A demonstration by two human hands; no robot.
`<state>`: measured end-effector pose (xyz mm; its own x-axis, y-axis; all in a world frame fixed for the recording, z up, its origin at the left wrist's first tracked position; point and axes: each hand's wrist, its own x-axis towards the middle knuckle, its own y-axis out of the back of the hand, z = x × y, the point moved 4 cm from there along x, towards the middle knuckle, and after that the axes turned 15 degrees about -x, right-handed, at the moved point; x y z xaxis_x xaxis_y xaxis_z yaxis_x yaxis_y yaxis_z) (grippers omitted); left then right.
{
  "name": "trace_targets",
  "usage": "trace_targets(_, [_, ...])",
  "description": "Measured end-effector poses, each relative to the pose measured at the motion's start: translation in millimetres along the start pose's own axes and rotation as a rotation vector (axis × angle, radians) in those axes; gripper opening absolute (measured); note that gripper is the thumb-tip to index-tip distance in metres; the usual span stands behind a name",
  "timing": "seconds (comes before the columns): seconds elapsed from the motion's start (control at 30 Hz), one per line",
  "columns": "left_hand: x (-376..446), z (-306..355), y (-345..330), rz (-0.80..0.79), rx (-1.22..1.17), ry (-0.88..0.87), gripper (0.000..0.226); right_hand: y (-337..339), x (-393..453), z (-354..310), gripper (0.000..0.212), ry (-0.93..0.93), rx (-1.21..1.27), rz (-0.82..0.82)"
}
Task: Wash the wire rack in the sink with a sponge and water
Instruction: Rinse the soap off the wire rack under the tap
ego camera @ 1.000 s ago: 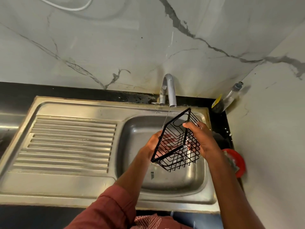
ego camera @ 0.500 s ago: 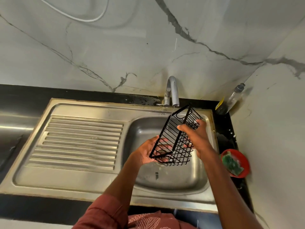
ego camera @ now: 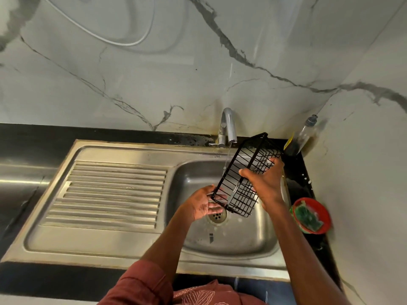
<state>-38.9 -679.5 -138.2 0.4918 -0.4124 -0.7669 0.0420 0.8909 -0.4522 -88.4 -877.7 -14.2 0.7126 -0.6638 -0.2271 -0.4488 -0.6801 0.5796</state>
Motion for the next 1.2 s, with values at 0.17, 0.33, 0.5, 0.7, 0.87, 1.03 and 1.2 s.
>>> trace_targets(0.17, [7, 3, -6, 0.04, -0.128, -0.037, 0.035, 2, -2, -2, 0.107, 0.025, 0.012, 0.059])
trace_targets(0.33, [4, 10, -12, 0.051, -0.264, -0.097, 0.021, -3, -4, -7, 0.109, 0.07, 0.027, 0.099])
trace_targets(0.5, [0, 16, -13, 0.048, -0.318, -0.133, 0.024, -7, -6, -11, 0.11, 0.094, 0.035, 0.111])
trace_targets(0.7, [-1, 13, -13, -0.001, -0.217, -0.122, 0.036, -2, -12, -18, 0.11, 0.143, 0.007, 0.209])
trace_targets(0.87, [-7, 13, -23, -0.051, -0.15, -0.14, 0.034, 4, -14, -20, 0.107, 0.185, 0.009, 0.263])
trace_targets(1.03, [-7, 12, -34, -0.072, -0.145, -0.144, 0.036, 6, -19, -20, 0.103, 0.215, 0.03, 0.285])
trace_targets(1.2, [-10, 12, -53, -0.15, -0.122, -0.129, 0.035, 7, -27, -20, 0.103, 0.213, 0.031, 0.286])
